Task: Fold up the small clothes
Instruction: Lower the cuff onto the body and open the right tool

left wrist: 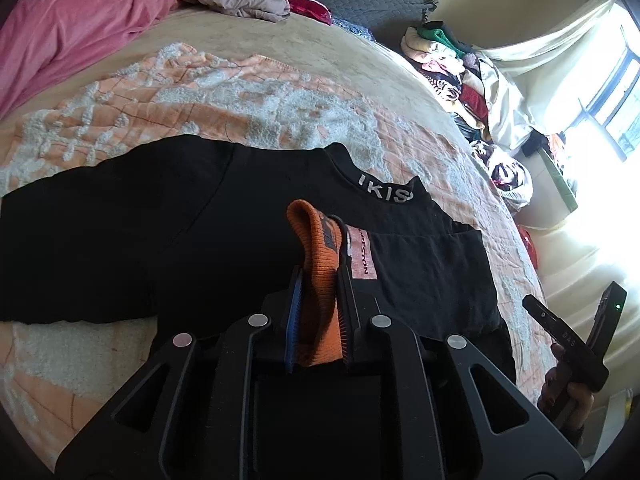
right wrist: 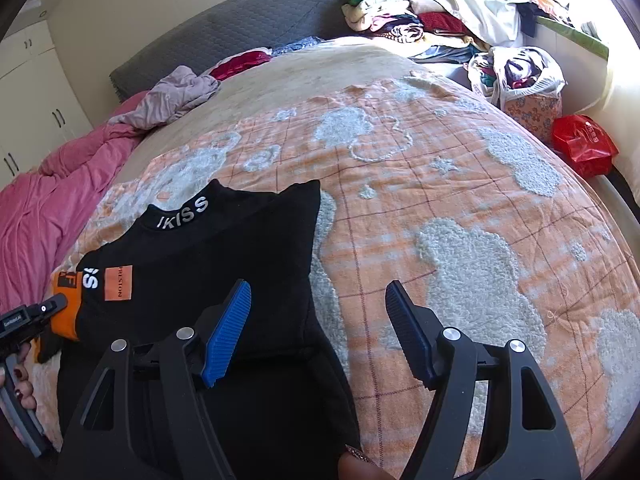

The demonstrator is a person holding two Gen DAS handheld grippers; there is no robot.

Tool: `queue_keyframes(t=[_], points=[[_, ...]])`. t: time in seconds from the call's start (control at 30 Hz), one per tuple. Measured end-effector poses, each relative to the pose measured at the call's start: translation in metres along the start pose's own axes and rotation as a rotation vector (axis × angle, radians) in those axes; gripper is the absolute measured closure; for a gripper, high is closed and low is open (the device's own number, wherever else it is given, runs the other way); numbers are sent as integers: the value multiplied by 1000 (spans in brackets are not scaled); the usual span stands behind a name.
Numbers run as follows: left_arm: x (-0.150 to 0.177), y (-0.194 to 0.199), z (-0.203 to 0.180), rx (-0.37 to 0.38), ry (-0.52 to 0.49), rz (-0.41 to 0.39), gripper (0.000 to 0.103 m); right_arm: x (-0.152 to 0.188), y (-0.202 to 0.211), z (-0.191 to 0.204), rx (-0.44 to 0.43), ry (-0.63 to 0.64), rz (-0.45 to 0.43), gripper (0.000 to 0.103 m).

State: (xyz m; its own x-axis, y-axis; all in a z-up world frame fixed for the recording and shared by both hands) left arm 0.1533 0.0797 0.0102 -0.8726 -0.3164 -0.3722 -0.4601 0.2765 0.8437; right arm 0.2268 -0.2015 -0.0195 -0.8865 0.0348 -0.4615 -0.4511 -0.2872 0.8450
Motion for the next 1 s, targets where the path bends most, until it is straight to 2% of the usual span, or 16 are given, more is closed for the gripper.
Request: queue_keyframes(t=[0.17, 0.27, 0.4, 0.5, 0.57, 0.63, 0.73, 0.83, 0.93, 1.0], points=[[1, 9, -5, -3, -18, -14, 94, 2, -2, 15, 2, 55, 1, 35], [1, 3, -15, -9, -45, 3, 94, 4, -5, 23, 1, 84, 7, 35], [2, -16, -22, -31, -63, 50, 84, 6, -8, 32, -2, 115, 15, 35], [6, -33, -28, -57, -88, 92, 84, 8, -10, 39, -9, 132, 21, 34], [10, -44, -35, -83, -124, 118, 81, 10, -12, 44, -11, 148, 26, 34], [13, -51, -39, -106, -154, 131, 73, 12, -15, 49, -6, 168, 33, 34], [17, -59, -40, -104, -171, 163, 71, 15, -21, 58, 7, 200, 43, 34], [23, -64, -39, -114, -185, 179, 70, 16, -29, 63, 18, 213, 74, 34], [26, -65, -37, -115, -190, 177, 70, 16, -45, 56, 61, 184, 146, 34], [27, -64, -36, -116, -185, 177, 70, 16, -51, 51, 53, 174, 166, 34]])
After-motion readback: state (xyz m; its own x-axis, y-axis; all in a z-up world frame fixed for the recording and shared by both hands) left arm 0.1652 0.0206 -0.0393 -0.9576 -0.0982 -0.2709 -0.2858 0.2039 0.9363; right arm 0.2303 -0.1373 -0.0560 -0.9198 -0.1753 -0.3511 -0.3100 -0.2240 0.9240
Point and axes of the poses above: each gripper's, at about its wrist camera, not at the fingertips, and y roughly against the way its jaws point, z to its left, x to its underside, the point moved 1 cm from there along -y, roughly the way its jaws point, and after that the axes turned 14 degrees about z, right-handed, at the moved point
